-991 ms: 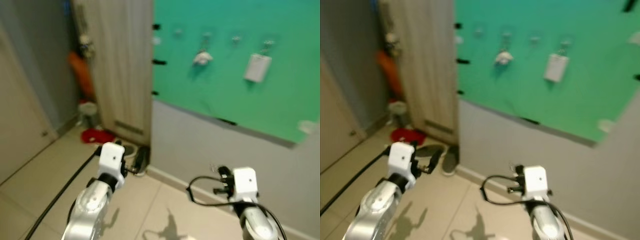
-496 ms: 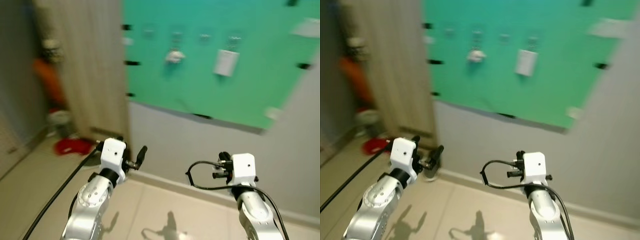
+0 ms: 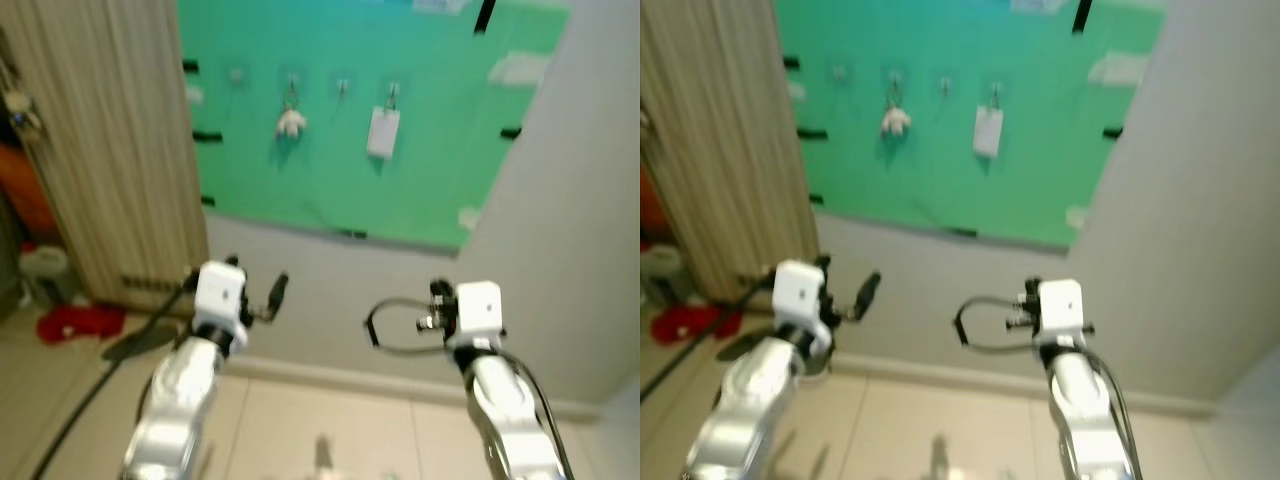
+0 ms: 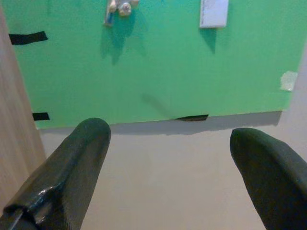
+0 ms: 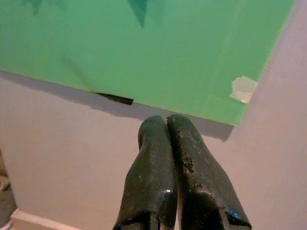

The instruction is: Hang keys on a hook

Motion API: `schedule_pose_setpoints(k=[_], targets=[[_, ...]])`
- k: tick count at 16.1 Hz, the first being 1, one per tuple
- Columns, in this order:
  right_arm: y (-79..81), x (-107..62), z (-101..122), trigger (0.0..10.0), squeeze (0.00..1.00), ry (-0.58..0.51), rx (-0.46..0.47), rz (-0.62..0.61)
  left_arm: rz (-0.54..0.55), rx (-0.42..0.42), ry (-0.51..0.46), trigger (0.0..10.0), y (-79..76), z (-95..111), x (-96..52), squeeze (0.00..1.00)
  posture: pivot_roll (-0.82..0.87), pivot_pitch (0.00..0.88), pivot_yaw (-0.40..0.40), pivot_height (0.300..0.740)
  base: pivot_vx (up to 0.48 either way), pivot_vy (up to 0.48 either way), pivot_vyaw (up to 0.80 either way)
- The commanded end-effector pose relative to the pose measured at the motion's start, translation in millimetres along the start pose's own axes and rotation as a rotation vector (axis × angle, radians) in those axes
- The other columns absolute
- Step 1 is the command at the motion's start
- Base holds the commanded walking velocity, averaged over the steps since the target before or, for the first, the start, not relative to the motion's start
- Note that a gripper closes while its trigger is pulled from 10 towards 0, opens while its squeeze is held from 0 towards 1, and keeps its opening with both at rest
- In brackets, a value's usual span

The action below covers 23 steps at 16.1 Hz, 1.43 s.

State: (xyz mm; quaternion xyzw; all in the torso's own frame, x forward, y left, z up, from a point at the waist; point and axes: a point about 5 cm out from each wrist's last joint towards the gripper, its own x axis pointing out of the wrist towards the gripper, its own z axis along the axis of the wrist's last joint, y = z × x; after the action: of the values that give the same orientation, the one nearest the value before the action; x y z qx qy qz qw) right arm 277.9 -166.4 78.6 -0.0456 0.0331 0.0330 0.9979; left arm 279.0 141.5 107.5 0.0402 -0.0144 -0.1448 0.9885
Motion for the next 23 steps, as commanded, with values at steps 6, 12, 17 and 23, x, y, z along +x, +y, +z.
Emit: schedule_pose_setpoints(k=[6,12,17,23], targets=[[4.0,2.5,3.2,0.0,0.1,-0.024,0.004,0.017,-0.028,0.012,-0.001,10.0,-3.7,1.3,4.0,0.0,-0.03,0.0,-0.041,0.732,0.438,0.0,0.0],[5.4,4.4,4.2,0.0,0.1,-0.03,0.008,0.024,-0.031,0.015,-0.006,10.0,-4.3,2.7,5.3,0.0,-0.02,0.0,-0.042,0.732,0.446,0.0,0.0],[11.8,6.2,7.0,0.0,0.09,-0.012,0.037,0.116,-0.021,0.006,-0.015,10.0,-4.2,3.7,4.0,0.0,-0.02,0.0,-0.042,0.732,0.45,0.0,0.0],[10.0,21.8,69.1,0.0,0.0,-0.041,0.268,0.551,-0.017,-0.009,-0.033,10.0,-1.5,9.6,10.7,0.0,-0.03,0.0,-0.031,0.732,0.0,0.0,0.0]])
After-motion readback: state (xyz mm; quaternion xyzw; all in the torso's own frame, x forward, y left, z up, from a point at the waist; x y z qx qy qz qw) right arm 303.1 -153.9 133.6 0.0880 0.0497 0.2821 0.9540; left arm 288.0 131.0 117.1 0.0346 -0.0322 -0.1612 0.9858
